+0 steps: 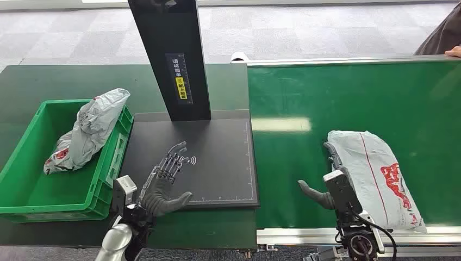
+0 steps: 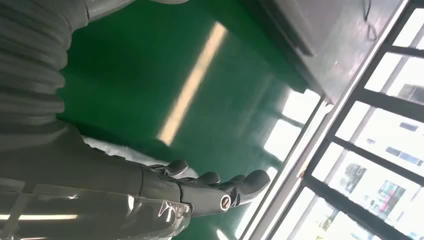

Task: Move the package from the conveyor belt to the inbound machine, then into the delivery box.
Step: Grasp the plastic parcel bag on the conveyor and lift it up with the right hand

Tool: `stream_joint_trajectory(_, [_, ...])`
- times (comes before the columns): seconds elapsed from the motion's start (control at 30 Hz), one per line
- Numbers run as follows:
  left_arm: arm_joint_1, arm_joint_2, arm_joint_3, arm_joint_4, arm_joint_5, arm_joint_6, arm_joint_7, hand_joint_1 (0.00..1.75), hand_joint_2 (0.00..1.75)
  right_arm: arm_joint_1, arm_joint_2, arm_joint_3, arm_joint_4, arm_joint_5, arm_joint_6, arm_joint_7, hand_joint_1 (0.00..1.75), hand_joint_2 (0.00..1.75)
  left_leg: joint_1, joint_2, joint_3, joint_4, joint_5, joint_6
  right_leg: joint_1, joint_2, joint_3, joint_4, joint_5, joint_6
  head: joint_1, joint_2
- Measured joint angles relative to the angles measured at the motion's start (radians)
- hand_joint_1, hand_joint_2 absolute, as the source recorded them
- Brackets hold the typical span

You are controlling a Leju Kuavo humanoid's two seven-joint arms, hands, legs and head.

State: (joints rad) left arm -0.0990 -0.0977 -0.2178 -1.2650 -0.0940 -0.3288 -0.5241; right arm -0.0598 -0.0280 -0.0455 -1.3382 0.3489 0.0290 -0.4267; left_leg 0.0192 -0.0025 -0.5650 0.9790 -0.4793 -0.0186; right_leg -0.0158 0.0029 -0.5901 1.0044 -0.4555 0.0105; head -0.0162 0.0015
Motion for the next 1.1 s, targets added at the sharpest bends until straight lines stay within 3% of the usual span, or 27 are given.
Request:
stream_joint_trajectory(0.2, [0.006, 0.000, 0.001, -0.012, 0.000, 0.001, 0.006, 0.00, 1.75, -0.011, -0.001, -0.052, 0.024, 0.084, -0.035, 0.056, 0.00, 1.75, 0.000, 0.000, 0.000, 0.000, 0.000, 0.000, 0.000, 0.000, 0.000, 0.000, 0.000, 0.000, 0.000, 0.000])
stream_joint_trajectory(0.6, [0.035, 0.000, 0.005, -0.037, -0.012, 0.000, 0.027, 0.00, 1.75, -0.034, -0.018, -0.088, 0.145, 0.279, -0.052, 0.296, 0.00, 1.75, 0.000, -0.001, 0.000, 0.000, 0.000, 0.000, 0.000, 0.000, 0.000, 0.000, 0.000, 0.000, 0.000, 0.000])
stream_joint_trajectory(0.97, [0.047, -0.008, 0.008, -0.037, -0.029, 0.019, 0.041, 0.00, 1.75, -0.087, -0.026, -0.087, 0.313, 0.516, -0.051, 0.571, 0.00, 1.75, 0.000, -0.003, 0.001, 0.000, 0.000, 0.000, 0.000, -0.003, 0.002, 0.000, -0.001, 0.001, 0.000, 0.000])
stream_joint_trajectory(1.1, [0.049, -0.013, 0.011, -0.037, -0.032, 0.025, 0.046, 0.00, 1.75, -0.108, -0.030, -0.087, 0.353, 0.546, -0.057, 0.610, 0.00, 1.75, 0.000, -0.006, 0.001, 0.000, 0.000, 0.000, 0.000, -0.005, 0.004, -0.001, -0.001, 0.002, 0.000, 0.000])
